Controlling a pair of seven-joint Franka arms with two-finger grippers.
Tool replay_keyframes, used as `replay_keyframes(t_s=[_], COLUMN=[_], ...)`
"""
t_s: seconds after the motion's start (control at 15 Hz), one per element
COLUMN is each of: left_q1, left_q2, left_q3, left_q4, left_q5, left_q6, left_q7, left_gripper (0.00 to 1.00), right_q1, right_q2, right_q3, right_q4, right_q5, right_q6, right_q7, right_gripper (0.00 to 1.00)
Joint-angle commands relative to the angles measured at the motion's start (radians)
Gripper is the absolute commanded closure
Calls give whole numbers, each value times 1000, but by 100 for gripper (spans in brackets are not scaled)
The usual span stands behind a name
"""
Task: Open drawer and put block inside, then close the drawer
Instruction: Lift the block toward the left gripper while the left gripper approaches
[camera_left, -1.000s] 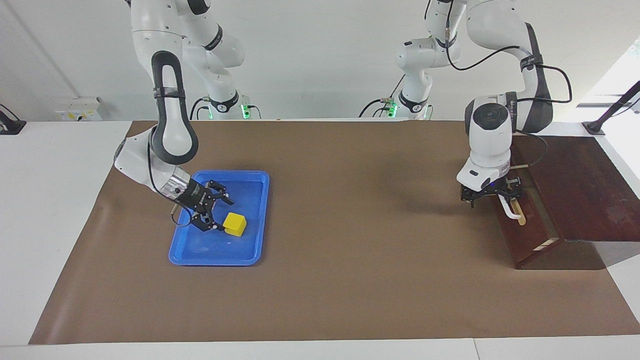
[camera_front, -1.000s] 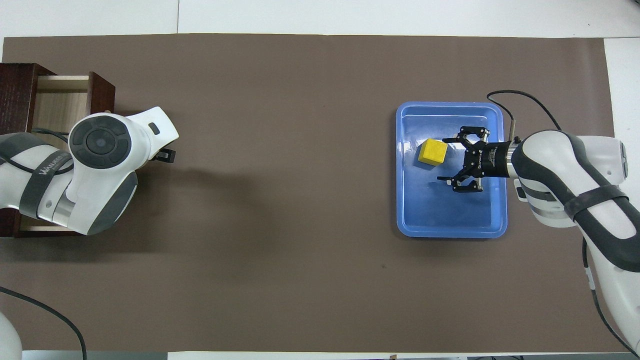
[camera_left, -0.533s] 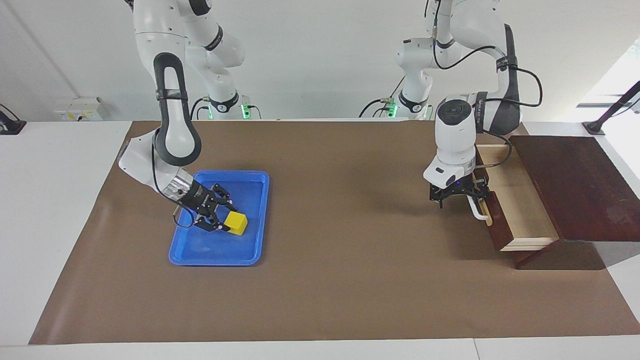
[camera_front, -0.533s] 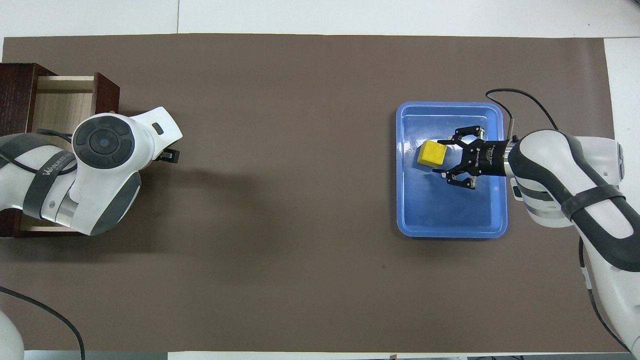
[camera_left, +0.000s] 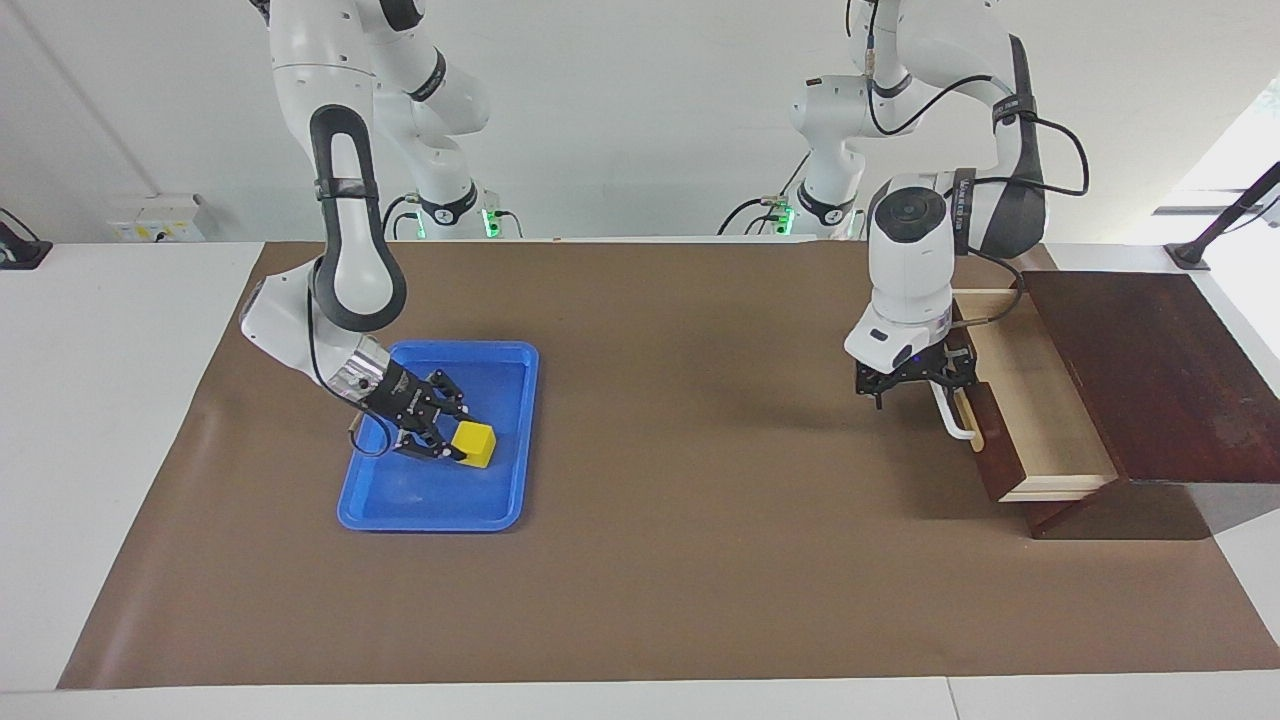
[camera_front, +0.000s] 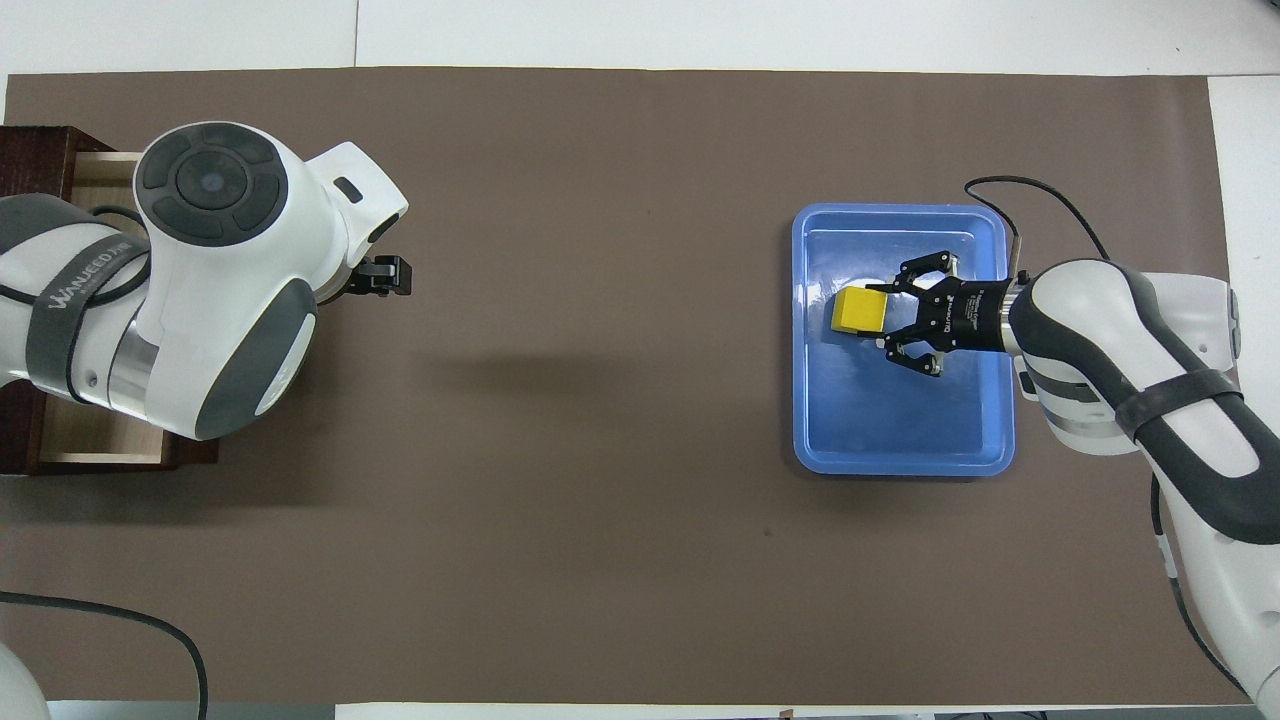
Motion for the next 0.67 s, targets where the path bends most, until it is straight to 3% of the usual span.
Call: replay_keyframes(t_s=[0.0,0.27,0.6], left_q1=[-30,-27,-33], left_q2=[30,28,38], left_q3=[14,12,11], left_q4=[82,101,119], left_q5=[-118,-176,-232], left_q6=[-44,-46,-12], left_q7=[-234,-482,-1002], left_gripper=[0,0,0], right_q1=[7,55,198], right_q2=[-1,-49,-90], right_q3=[4,6,4], right_q4=[29,132,226], right_q5=[29,-87,-134], right_q6=[-8,-140,-180], right_q7=[-9,193,425], right_gripper=[100,100,100])
